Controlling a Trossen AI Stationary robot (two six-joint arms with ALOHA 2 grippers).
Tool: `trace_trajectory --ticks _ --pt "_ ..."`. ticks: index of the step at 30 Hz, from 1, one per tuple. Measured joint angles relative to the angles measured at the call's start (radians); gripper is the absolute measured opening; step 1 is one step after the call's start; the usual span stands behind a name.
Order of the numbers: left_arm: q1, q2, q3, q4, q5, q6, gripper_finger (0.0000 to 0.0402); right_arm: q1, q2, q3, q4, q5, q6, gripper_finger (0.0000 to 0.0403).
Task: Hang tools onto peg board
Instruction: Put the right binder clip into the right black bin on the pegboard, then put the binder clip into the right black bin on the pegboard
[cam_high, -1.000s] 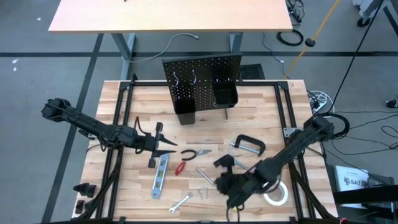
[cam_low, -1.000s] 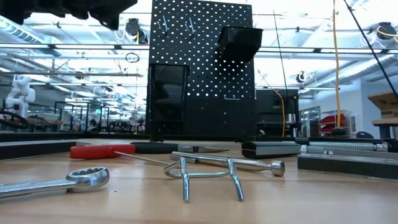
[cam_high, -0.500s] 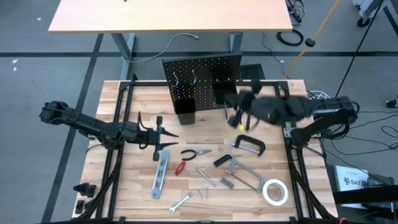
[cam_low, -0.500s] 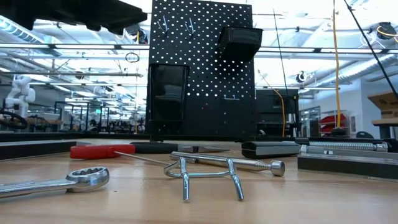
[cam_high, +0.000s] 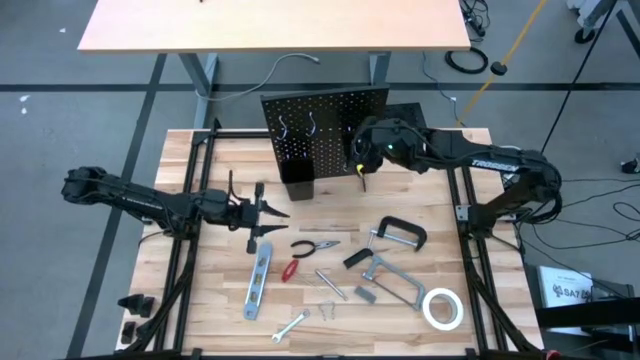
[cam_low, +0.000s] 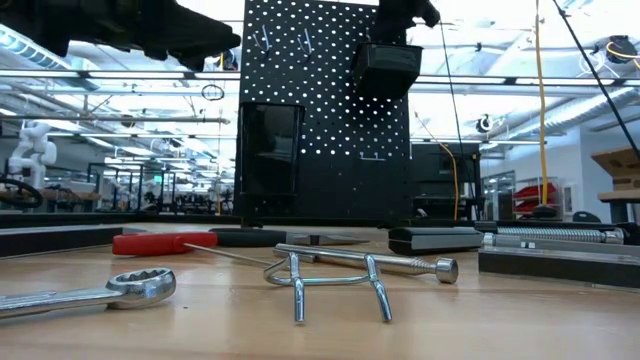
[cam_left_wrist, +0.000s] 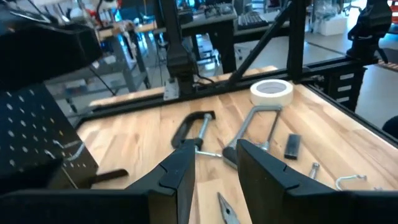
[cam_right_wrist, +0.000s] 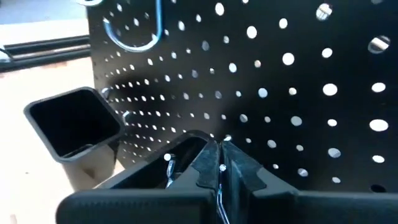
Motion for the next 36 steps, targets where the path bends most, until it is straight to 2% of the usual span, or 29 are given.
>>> trace_trajectory --ticks 4,8,20,25,30,36 --pt "0.0 0.0 0.0 -0.041 0.0 -0.026 0.0121 -0.012 0.005 0.0 -0.001 0.0 0.001 0.0001" --pt "-0.007 0.0 0.0 -0.053 0.005 -0.048 0.0121 -0.012 0.005 0.0 -0.005 0.004 0.016 0.0019" --pt "-0.022 0.0 0.0 -0.05 0.005 -0.077 0.0121 0.008 -0.03 0.0 -0.009 0.009 0.007 0.0122" --pt "-0.022 0.0 0.0 -0.052 0.005 -0.077 0.0121 0.131 -0.091 0.002 0.001 -0.074 0.033 0.0144" --pt "-0.022 0.0 0.0 -0.052 0.005 -0.075 0.0121 0.275 -0.071 -0.02 0.024 -0.157 0.078 0.0143" --pt "-0.022 0.0 0.0 -0.048 -0.044 -0.074 0.0121 0.409 -0.007 -0.197 0.174 -0.22 0.121 0.0142"
